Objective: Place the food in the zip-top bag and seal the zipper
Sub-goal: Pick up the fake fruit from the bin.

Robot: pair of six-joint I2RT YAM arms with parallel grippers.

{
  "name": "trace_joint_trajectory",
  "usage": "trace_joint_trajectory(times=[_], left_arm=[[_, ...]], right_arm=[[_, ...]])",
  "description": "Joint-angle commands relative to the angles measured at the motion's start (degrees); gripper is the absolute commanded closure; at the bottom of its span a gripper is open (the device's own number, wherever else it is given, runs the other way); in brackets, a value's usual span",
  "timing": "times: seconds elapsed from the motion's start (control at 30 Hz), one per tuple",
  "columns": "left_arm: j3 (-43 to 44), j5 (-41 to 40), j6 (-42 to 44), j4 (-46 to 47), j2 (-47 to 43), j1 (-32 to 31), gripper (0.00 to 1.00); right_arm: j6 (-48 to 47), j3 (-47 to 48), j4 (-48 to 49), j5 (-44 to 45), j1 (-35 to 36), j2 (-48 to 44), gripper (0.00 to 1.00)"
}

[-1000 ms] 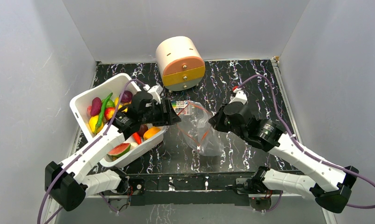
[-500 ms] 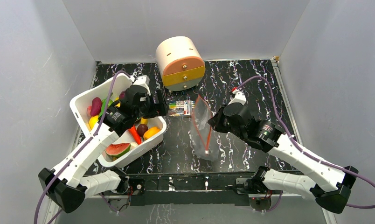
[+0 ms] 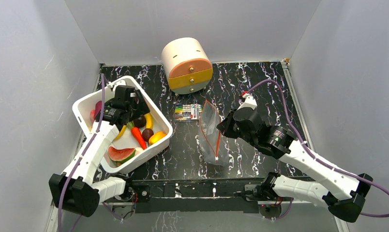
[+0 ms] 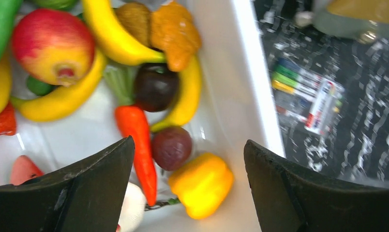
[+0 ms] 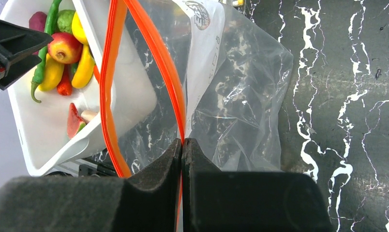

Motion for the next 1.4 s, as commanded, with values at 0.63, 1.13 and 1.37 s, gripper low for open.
trace_joint_trajectory(times=[0.63, 1.13, 1.37], left_arm=[[-0.3, 13.9, 4.4, 8.0, 20.5, 15.3, 0.19], [-0.5, 16.1, 3.5, 7.5, 25.3, 16.0, 0.41], [0.0, 15.7, 3.3, 4.3, 20.8, 16.0, 0.52]], right_arm=[[-0.7, 2.8, 0.7, -0.1, -0.1, 0.8, 1.00], [-0.6, 2.0, 0.5, 0.4, -0.1, -0.8, 1.00], [-0.6, 1.9, 0.3, 0.0, -0.1, -0.2, 1.00]])
